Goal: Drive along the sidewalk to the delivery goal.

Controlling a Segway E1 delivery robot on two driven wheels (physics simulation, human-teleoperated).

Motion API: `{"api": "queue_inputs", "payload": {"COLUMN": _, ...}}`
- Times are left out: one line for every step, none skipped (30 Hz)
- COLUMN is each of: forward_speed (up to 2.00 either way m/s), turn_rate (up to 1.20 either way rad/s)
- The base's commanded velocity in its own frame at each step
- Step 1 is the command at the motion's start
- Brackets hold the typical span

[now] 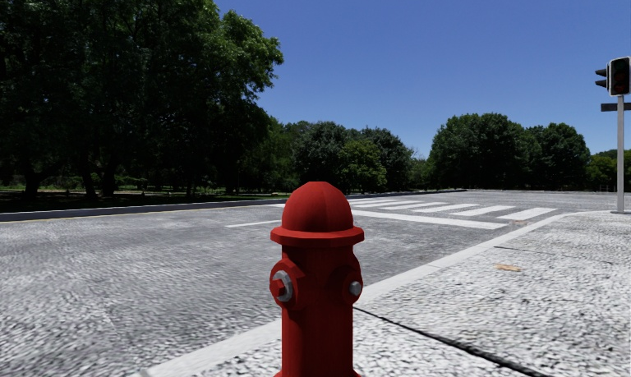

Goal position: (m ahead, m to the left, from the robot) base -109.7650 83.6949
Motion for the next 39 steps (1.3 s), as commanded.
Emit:
{"api": "queue_inputs", "payload": {"forward_speed": 0.00, "turn_rate": 0.67}}
{"api": "queue_inputs", "payload": {"forward_speed": 0.00, "turn_rate": 1.20}}
{"api": "queue_inputs", "payload": {"forward_speed": 0.00, "turn_rate": 1.20}}
{"api": "queue_inputs", "payload": {"forward_speed": 0.00, "turn_rate": 1.20}}
{"api": "queue_inputs", "payload": {"forward_speed": 0.00, "turn_rate": 1.20}}
{"api": "queue_inputs", "payload": {"forward_speed": 0.00, "turn_rate": 1.20}}
{"api": "queue_inputs", "payload": {"forward_speed": 0.00, "turn_rate": 1.20}}
{"api": "queue_inputs", "payload": {"forward_speed": 0.00, "turn_rate": 1.20}}
{"api": "queue_inputs", "payload": {"forward_speed": 0.00, "turn_rate": 1.20}}
{"api": "queue_inputs", "payload": {"forward_speed": 0.00, "turn_rate": 1.20}}
{"api": "queue_inputs", "payload": {"forward_speed": 0.00, "turn_rate": 1.20}}
{"api": "queue_inputs", "payload": {"forward_speed": 0.00, "turn_rate": 1.20}}
{"api": "queue_inputs", "payload": {"forward_speed": 0.00, "turn_rate": 1.20}}
{"api": "queue_inputs", "payload": {"forward_speed": 0.00, "turn_rate": 1.20}}
{"api": "queue_inputs", "payload": {"forward_speed": 0.00, "turn_rate": 1.20}}
{"api": "queue_inputs", "payload": {"forward_speed": 0.00, "turn_rate": 1.20}}
{"api": "queue_inputs", "payload": {"forward_speed": 0.00, "turn_rate": 1.20}}
{"api": "queue_inputs", "payload": {"forward_speed": 0.00, "turn_rate": 1.20}}
{"api": "queue_inputs", "payload": {"forward_speed": 0.00, "turn_rate": 1.20}}
{"api": "queue_inputs", "payload": {"forward_speed": 0.00, "turn_rate": 1.20}}
{"api": "queue_inputs", "payload": {"forward_speed": 0.00, "turn_rate": 1.20}}
{"api": "queue_inputs", "payload": {"forward_speed": 0.00, "turn_rate": 1.20}}
{"api": "queue_inputs", "payload": {"forward_speed": 0.00, "turn_rate": 1.20}}
{"api": "queue_inputs", "payload": {"forward_speed": 0.00, "turn_rate": 1.20}}
{"api": "queue_inputs", "payload": {"forward_speed": 0.00, "turn_rate": 1.20}}
{"api": "queue_inputs", "payload": {"forward_speed": 0.00, "turn_rate": 1.20}}
{"api": "queue_inputs", "payload": {"forward_speed": 0.00, "turn_rate": 1.20}}
{"api": "queue_inputs", "payload": {"forward_speed": 0.00, "turn_rate": 1.20}}
{"api": "queue_inputs", "payload": {"forward_speed": 0.00, "turn_rate": 1.20}}
{"api": "queue_inputs", "payload": {"forward_speed": 0.00, "turn_rate": 1.20}}
{"api": "queue_inputs", "payload": {"forward_speed": 0.00, "turn_rate": 1.20}}
{"api": "queue_inputs", "payload": {"forward_speed": 0.00, "turn_rate": 1.20}}
{"api": "queue_inputs", "payload": {"forward_speed": 0.00, "turn_rate": 1.20}}
{"api": "queue_inputs", "payload": {"forward_speed": 0.00, "turn_rate": 1.20}}
{"api": "queue_inputs", "payload": {"forward_speed": 0.00, "turn_rate": 1.20}}
{"api": "queue_inputs", "payload": {"forward_speed": 0.00, "turn_rate": 1.20}}
{"api": "queue_inputs", "payload": {"forward_speed": 0.00, "turn_rate": 1.20}}
{"api": "queue_inputs", "payload": {"forward_speed": 0.00, "turn_rate": 1.20}}
{"api": "queue_inputs", "payload": {"forward_speed": 0.00, "turn_rate": 1.20}}
